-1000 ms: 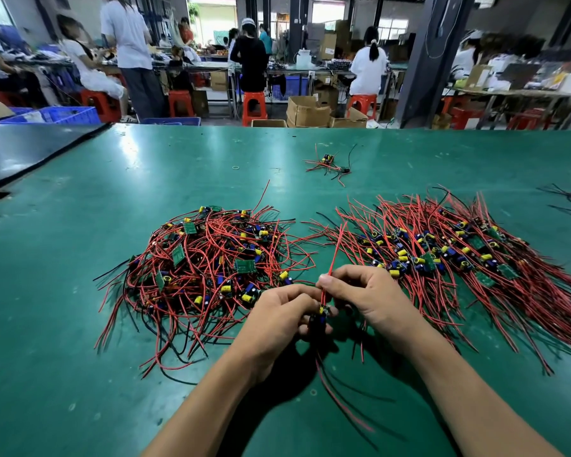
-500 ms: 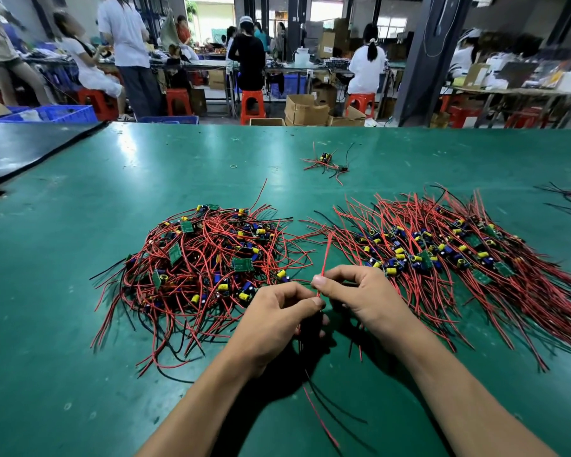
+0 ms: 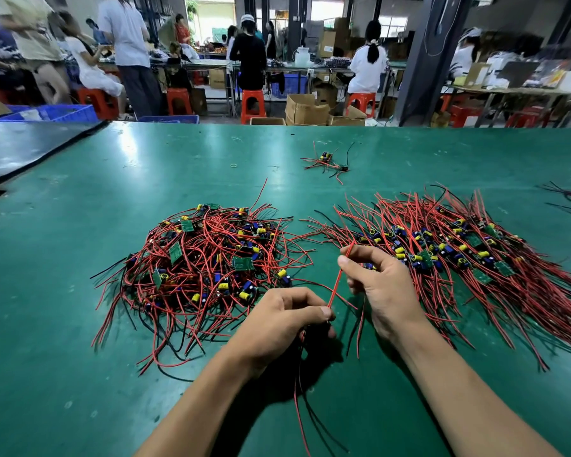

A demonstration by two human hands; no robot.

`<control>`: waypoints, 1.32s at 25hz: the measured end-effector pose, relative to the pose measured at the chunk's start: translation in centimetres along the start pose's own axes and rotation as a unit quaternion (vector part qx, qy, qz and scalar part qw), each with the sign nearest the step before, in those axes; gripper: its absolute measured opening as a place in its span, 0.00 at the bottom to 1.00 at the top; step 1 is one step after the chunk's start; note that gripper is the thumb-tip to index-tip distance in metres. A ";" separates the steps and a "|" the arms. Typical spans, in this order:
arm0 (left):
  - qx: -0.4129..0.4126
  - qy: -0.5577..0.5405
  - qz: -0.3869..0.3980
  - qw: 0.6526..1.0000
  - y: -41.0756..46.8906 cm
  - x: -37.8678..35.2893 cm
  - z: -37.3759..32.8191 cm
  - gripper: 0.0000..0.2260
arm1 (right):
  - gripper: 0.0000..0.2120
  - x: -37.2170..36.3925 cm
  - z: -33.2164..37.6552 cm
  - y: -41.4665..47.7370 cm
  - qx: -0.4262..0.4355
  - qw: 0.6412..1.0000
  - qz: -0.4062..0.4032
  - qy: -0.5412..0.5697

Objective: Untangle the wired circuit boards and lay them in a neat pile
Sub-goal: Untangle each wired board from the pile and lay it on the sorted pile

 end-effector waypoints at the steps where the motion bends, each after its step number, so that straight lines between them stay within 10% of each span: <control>1: 0.002 -0.001 0.001 1.000 0.0 0.0 0.0 0.04 | 0.05 0.2 0.1 0.0 0.012 1.000 -0.007 -0.005; 8: 0.009 -0.006 -0.030 1.000 -0.1 0.4 0.2 0.07 | 0.04 1.1 0.9 0.2 0.046 0.996 -0.051 -0.063; 15: 0.018 -0.049 -0.100 0.994 0.2 0.8 0.7 0.08 | 0.12 -3.5 -1.2 -2.9 -0.112 0.965 0.217 -0.097; 25: 0.006 0.010 -0.013 1.000 -0.1 0.2 0.0 0.07 | 0.10 0.3 0.8 -0.5 0.015 0.993 -0.023 -0.119; 33: 0.012 0.011 0.000 1.000 0.0 0.1 -0.1 0.06 | 0.14 -0.4 0.0 -0.7 -0.187 0.961 0.015 0.202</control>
Point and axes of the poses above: each hand's wrist, its own y-axis towards the middle knuckle, its own x-axis out of the back of the hand, z = x × y, the point moved 7 cm from there along y, towards the middle knuckle, and after that the axes turned 8 degrees about -x, right-handed, at the moved point
